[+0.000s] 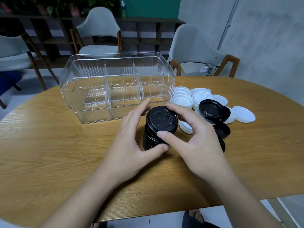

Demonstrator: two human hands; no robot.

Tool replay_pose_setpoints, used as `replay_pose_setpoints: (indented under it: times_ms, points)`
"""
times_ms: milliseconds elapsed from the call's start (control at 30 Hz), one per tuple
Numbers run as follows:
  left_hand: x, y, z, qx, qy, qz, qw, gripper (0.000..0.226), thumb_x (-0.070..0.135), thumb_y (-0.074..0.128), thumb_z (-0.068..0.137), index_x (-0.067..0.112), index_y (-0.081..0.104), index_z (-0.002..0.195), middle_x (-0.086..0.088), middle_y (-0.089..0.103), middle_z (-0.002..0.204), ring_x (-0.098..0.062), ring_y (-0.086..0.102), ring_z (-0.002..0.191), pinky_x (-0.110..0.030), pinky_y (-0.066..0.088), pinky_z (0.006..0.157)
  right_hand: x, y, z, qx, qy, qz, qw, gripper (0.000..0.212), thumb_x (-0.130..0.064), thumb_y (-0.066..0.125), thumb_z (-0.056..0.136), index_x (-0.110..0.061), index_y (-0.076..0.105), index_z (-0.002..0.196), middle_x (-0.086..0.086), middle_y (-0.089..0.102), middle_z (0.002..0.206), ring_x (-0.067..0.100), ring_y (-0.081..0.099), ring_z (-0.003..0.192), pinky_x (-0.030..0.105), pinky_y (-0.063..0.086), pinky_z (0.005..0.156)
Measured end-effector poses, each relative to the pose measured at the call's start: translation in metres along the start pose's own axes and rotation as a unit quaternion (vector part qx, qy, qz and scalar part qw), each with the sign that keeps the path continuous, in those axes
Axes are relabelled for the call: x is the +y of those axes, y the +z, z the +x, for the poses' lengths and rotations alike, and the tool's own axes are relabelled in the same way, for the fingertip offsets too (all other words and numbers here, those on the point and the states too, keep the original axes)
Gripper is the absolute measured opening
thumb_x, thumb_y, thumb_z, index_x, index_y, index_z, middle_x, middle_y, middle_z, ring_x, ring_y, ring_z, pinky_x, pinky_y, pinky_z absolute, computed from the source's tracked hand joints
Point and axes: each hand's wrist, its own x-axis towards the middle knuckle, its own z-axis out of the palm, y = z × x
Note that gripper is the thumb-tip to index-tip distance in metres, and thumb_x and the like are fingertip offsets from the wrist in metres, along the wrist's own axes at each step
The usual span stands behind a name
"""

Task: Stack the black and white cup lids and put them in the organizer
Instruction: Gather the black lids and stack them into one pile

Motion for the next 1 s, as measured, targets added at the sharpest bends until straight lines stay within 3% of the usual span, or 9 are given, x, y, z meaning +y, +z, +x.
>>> replay_pose_setpoints:
  times_ms: [133,300,533,733,933,1000]
  points:
    - [-0.012,0.005,-0.002,-0.038,-0.057,-0.047,0.997,0.129,0.052,0.102,0.076,0.05,0.019,0.174,0.021,0.053,0.162,-0.006,0.049,0.154,-0.045,0.039,0.131,0.006,0.001,0.0,-0.025,0.015,-0.02,0.999,0.055,-0.031,0.092,0.088,-0.036,0.073,0.139,-0.03,0.067,0.14,-0.009,0.055,0.139,0.014,0.039,0.118]
    - [-0.016,0.011,-0.002,-0.041,-0.074,-0.049,0.995,0.124,0.053,0.1,0.079,0.052,0.019,0.173,0.02,0.061,0.154,-0.003,0.057,0.146,-0.044,0.043,0.128,0.013,0.002,0.001,-0.024,0.024,-0.027,0.999,0.054,-0.033,0.093,0.087,-0.038,0.074,0.138,-0.031,0.068,0.14,-0.014,0.054,0.138,0.007,0.035,0.115]
    - [-0.021,0.014,-0.001,-0.049,-0.077,-0.031,0.995,0.114,0.052,0.096,0.083,0.047,0.026,0.172,0.025,0.062,0.154,0.0,0.058,0.144,-0.041,0.047,0.125,0.019,0.003,0.004,-0.06,0.033,-0.005,0.998,0.058,-0.029,0.094,0.086,-0.037,0.074,0.14,-0.03,0.067,0.143,-0.014,0.053,0.14,0.015,0.037,0.121]
    - [-0.018,0.013,0.0,-0.047,-0.084,-0.028,0.995,0.113,0.048,0.098,0.081,0.042,0.031,0.172,0.029,0.064,0.148,0.007,0.058,0.14,-0.029,0.045,0.122,0.024,-0.001,0.009,-0.092,0.066,0.046,0.992,0.06,-0.029,0.095,0.084,-0.038,0.074,0.139,-0.027,0.068,0.145,-0.009,0.056,0.141,0.036,0.039,0.128]
    - [-0.016,0.014,0.0,-0.026,-0.092,0.004,0.995,0.113,0.055,0.097,0.079,0.044,0.032,0.171,0.03,0.062,0.149,0.011,0.055,0.139,-0.012,0.042,0.114,0.018,0.006,0.006,-0.045,0.068,-0.01,0.997,0.058,-0.037,0.098,0.078,-0.044,0.076,0.131,-0.036,0.073,0.127,-0.013,0.062,0.129,0.023,0.045,0.116]
    - [-0.014,0.014,-0.001,-0.021,-0.09,0.015,0.996,0.111,0.058,0.095,0.08,0.043,0.032,0.171,0.03,0.059,0.153,0.011,0.053,0.141,-0.012,0.04,0.115,0.017,0.008,0.004,-0.031,0.067,-0.016,0.997,0.058,-0.038,0.098,0.077,-0.044,0.076,0.13,-0.036,0.074,0.124,-0.012,0.063,0.127,0.021,0.047,0.113]
